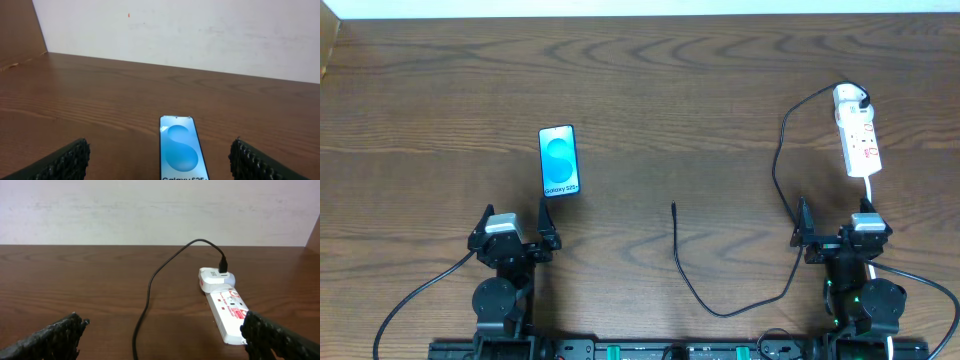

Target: Plug charger to phone and switch on socket

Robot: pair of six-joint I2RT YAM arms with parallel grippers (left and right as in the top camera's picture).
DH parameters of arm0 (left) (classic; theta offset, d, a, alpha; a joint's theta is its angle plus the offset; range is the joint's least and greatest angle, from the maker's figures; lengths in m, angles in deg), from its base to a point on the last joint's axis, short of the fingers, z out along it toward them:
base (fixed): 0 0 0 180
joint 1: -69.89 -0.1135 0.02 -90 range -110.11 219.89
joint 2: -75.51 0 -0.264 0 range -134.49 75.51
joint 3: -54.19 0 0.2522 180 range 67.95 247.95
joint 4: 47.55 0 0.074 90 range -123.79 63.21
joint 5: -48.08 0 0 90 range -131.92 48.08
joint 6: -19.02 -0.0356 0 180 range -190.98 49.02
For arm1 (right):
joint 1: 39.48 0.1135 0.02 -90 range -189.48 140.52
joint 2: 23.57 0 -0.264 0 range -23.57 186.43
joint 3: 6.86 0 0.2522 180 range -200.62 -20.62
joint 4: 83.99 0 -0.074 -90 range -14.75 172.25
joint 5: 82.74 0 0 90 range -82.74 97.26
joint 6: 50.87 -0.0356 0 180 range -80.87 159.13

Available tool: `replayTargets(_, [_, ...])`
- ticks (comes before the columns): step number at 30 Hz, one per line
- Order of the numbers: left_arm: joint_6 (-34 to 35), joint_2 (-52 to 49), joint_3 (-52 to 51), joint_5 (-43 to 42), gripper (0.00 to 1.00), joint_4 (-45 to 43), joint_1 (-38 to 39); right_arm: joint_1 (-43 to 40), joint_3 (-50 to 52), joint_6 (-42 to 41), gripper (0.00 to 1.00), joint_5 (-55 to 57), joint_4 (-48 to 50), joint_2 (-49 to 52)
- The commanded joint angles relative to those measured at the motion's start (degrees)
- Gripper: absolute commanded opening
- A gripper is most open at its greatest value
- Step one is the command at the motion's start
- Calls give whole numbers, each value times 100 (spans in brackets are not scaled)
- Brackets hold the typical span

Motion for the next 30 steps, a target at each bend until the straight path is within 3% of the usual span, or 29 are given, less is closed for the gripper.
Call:
replayTargets(1, [-76, 28, -129, 15, 89, 188, -28, 35, 9, -76, 99, 44, -28, -37])
replayTargets(17, [140, -219, 717, -138, 89, 195, -28, 35, 9, -76, 99, 46, -31, -37])
replayTargets(30, [144, -2422, 2566, -140, 89, 212, -28, 35, 9, -76, 99, 46, -28, -37])
